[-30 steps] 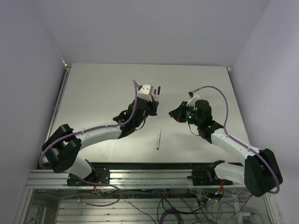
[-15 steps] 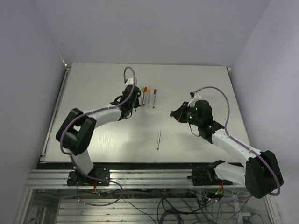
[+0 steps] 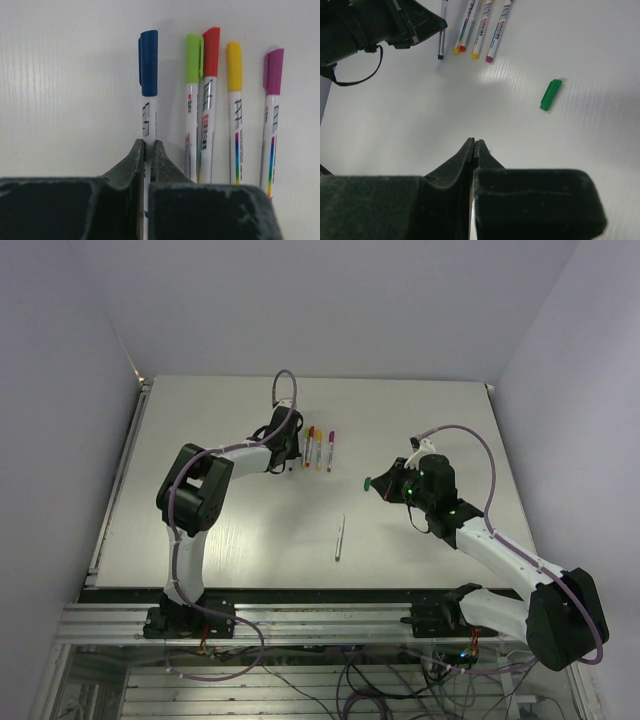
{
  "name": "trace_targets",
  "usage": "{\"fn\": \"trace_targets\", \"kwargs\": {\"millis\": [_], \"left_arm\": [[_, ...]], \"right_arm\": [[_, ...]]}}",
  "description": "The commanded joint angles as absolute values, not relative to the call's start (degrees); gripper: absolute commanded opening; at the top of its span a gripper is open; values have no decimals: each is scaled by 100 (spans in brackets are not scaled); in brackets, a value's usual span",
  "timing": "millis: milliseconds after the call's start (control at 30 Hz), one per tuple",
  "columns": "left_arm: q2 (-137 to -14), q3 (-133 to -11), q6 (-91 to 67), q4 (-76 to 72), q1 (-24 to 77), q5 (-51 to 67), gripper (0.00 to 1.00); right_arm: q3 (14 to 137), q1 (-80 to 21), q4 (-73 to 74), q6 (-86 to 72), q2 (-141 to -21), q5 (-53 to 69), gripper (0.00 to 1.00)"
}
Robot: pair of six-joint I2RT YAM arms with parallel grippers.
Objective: Insert the pens into the pen caps
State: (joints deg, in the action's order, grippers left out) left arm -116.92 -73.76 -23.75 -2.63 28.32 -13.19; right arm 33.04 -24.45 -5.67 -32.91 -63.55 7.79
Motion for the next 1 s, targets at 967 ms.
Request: {"fn": "trace_targets", "kwargs": {"millis": [967], "left_arm": [[-11783,-7973,-2496,-119,2777,-1605,37]], "right_arm": [[3384,-2452,-756,-3138,-6392,742,0]]}}
